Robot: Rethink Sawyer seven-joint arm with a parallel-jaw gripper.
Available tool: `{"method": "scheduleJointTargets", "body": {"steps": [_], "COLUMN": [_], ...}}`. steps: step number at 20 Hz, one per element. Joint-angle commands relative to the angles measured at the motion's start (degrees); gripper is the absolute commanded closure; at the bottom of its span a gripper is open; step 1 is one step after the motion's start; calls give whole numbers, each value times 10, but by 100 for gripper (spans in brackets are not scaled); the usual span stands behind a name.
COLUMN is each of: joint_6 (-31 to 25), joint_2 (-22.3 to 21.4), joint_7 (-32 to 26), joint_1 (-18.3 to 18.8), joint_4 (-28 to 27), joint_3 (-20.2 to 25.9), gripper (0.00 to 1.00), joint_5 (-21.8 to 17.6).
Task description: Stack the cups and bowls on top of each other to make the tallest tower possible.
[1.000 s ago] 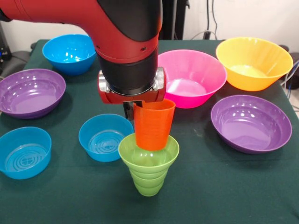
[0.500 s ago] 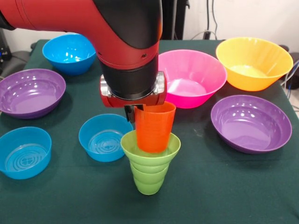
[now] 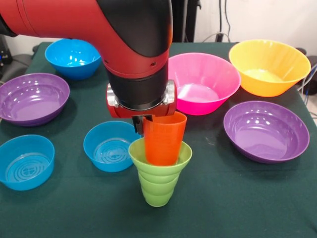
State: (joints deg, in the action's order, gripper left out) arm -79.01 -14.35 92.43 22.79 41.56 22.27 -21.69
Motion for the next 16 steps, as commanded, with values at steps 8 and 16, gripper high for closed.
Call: {"method": "scheduleJointTargets", "body": {"steps": [8,16], "joint_6": [-51,-76], "joint_2": [50,61], "joint_7": [-81,-85], "joint_1": [-40,-50], "joint_4": [-102,-132], "joint_3": [23,9], "gripper": [100,100], "joint_5": [-34,-41]}}
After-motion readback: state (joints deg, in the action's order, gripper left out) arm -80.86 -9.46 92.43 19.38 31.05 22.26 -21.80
